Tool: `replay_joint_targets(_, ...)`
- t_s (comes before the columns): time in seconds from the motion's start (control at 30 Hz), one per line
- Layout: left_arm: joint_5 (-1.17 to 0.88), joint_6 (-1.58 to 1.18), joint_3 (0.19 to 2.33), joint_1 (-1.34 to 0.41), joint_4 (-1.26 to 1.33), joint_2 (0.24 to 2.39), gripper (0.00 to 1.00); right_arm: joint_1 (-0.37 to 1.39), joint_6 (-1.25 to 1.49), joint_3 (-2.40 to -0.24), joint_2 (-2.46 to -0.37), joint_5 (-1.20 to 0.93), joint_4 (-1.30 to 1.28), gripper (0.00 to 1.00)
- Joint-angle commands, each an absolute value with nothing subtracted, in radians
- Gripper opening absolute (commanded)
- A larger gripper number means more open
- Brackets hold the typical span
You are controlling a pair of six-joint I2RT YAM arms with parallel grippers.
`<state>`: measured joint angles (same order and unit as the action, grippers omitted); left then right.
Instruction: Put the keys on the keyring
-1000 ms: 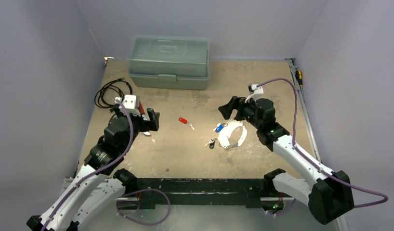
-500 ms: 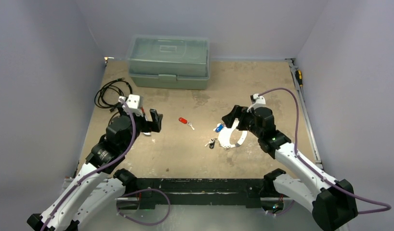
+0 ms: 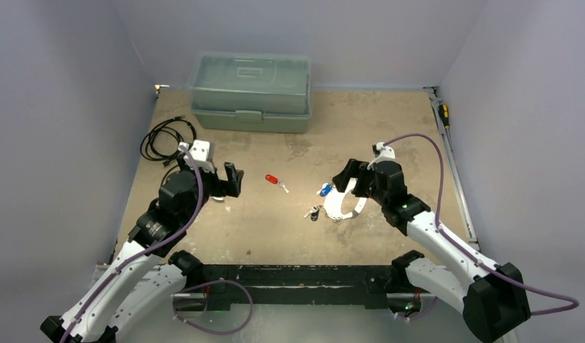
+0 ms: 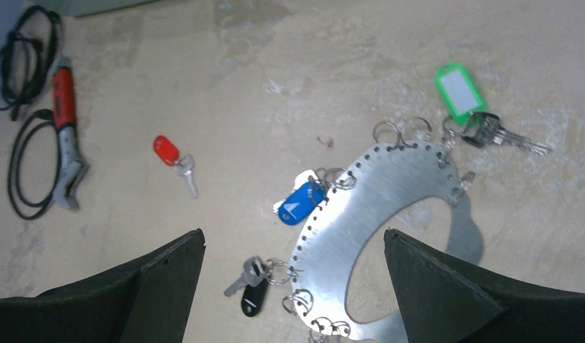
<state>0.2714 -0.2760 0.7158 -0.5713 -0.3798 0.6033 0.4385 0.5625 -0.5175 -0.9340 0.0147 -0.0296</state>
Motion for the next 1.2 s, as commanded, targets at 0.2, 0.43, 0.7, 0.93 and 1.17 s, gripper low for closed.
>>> replay_joint_targets(0.2,0.252,-0.267,0.715,-0.566,-0.334,0.611,0.99,0.442,0.669,-0.600,-1.042,0.269,-0.213,0.88)
replay_joint_targets(0.43,0.246,-0.266,0.713,-0.566,-0.336,0.611,0.99,0.443,0.762,-0.624,-1.135,0.378,-0.209,0.66)
replay_joint_targets(0.7,0.239,-0.265,0.713,-0.566,-0.335,0.609,0.99,0.442,0.770,-0.670,-1.288,0.476,-0.168,0.44)
replay_joint_targets(0.93,0.233,-0.265,0.712,-0.566,-0.333,0.609,0.99,0.430,0.742,-0.715,-1.408,0.520,-0.134,0.41)
replay_joint_targets(1.17,0.228,-0.265,0.710,-0.566,-0.330,0.610,0.99,0.392,0.705,-0.728,-1.469,0.519,-0.104,0.34)
